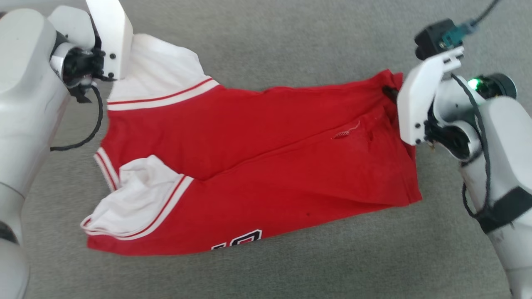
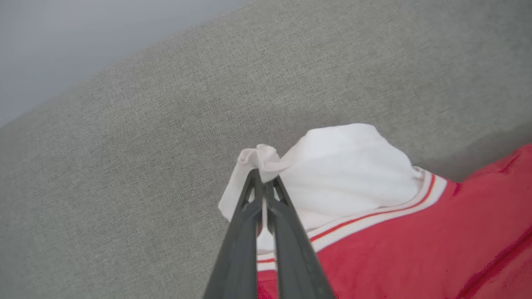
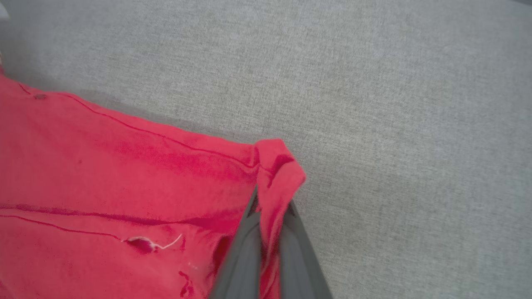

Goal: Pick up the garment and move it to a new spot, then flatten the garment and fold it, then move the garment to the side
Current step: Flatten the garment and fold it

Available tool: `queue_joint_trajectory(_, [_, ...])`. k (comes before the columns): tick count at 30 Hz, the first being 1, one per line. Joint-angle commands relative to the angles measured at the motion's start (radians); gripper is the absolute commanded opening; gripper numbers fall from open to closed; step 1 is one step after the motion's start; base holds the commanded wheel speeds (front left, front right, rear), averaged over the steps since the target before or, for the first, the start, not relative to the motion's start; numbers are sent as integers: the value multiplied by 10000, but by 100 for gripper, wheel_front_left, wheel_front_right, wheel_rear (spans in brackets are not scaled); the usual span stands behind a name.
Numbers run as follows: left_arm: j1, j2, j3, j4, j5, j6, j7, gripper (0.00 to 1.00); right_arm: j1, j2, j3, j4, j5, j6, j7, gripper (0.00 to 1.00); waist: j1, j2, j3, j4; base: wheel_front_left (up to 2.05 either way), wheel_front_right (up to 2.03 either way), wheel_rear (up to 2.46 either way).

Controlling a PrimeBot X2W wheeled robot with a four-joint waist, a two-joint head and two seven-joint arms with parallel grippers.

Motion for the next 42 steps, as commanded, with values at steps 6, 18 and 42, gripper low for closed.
queue_joint_trajectory(6, [638, 412, -28, -1184, -311, 31, 521, 0, 1083, -579, -149, -925, 242, -4, -301, 0, 0, 0, -777, 598, 0, 0, 0])
queue_joint_trajectory(18, [3146, 2914, 57, -7416, -829, 2895, 1920, 0, 3444, -1369, -898, -3412, 546, -4, 240, 0, 0, 0, -1253, 986, 0, 0, 0])
queue_joint_trajectory(42, [7362, 3723, 336, -9429, -2301, 4669, 10, 100, 5112, -915, -1281, -3227, 568, -4, 359, 100, 0, 0, -1374, 933, 0, 0, 0])
